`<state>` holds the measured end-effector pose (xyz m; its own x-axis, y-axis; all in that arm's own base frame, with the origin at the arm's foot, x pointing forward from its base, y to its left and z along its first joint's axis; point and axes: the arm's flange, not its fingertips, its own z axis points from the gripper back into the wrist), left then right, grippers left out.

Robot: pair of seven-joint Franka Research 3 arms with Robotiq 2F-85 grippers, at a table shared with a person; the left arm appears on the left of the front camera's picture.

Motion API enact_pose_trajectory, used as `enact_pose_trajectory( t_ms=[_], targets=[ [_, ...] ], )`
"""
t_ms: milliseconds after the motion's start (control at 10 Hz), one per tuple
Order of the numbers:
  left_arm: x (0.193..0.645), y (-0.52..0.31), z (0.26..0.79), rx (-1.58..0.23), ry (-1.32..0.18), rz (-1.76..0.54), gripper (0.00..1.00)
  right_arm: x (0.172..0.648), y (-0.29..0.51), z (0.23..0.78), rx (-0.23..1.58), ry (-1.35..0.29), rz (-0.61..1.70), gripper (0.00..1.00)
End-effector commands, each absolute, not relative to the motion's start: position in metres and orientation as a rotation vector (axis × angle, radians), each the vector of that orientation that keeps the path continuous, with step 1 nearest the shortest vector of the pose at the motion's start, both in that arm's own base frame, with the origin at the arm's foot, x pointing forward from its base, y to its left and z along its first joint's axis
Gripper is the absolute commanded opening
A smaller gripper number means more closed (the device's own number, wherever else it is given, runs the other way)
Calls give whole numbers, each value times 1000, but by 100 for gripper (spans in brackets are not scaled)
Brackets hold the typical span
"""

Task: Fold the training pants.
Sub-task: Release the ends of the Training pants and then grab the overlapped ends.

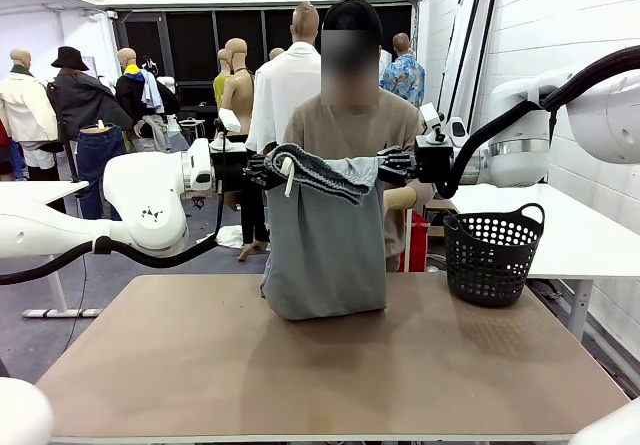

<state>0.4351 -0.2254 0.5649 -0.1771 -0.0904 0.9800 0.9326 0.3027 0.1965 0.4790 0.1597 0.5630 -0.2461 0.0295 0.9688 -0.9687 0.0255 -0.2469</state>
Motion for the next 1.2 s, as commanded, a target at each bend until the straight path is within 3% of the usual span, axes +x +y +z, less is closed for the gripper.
enact_pose_trajectory(
  t_ms=[0,1100],
  targets=[
    [434,-227,566,-823,-1447,-1112,0,478,160,565,1042,-1387,1377,0],
    [434,-227,566,-823,-1447,-1112,0,478,160,565,1042,-1387,1377,0]
  ],
)
